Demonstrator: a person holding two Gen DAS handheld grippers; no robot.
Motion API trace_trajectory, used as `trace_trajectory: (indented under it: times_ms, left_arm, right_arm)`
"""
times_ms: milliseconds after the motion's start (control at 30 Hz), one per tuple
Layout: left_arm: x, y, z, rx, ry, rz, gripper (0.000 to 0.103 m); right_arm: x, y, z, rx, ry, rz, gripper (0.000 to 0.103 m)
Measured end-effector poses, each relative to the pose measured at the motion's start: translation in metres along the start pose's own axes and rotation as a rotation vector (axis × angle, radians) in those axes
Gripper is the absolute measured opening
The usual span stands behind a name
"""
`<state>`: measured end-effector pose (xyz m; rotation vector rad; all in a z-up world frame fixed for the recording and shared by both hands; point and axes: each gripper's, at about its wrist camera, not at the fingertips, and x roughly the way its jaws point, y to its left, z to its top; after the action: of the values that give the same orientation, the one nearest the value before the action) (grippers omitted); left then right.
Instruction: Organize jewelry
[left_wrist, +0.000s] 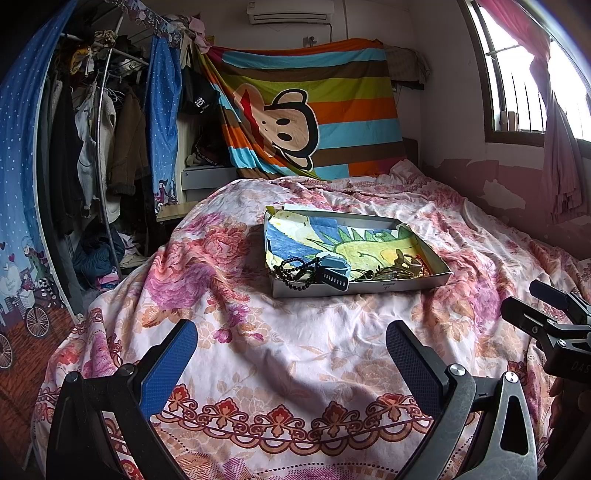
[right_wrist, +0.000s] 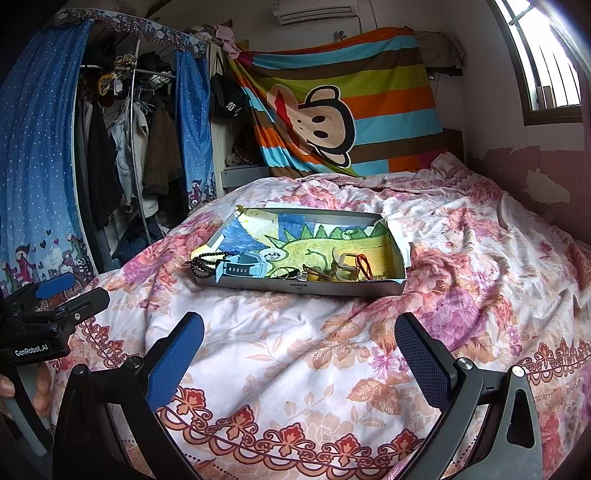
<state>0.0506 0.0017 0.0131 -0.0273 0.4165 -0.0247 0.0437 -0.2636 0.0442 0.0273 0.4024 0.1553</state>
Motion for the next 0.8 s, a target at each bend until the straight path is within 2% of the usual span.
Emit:
trace_trajectory:
  times_ms: [800]
  left_arm:
    - [-0.0010,-0.0012,-0.0002,0.003,0.003,-0.001,0.103]
  right_arm:
    - [-0.0005,0.0004,0.0018,-0.001,0.002,0.000,0.102]
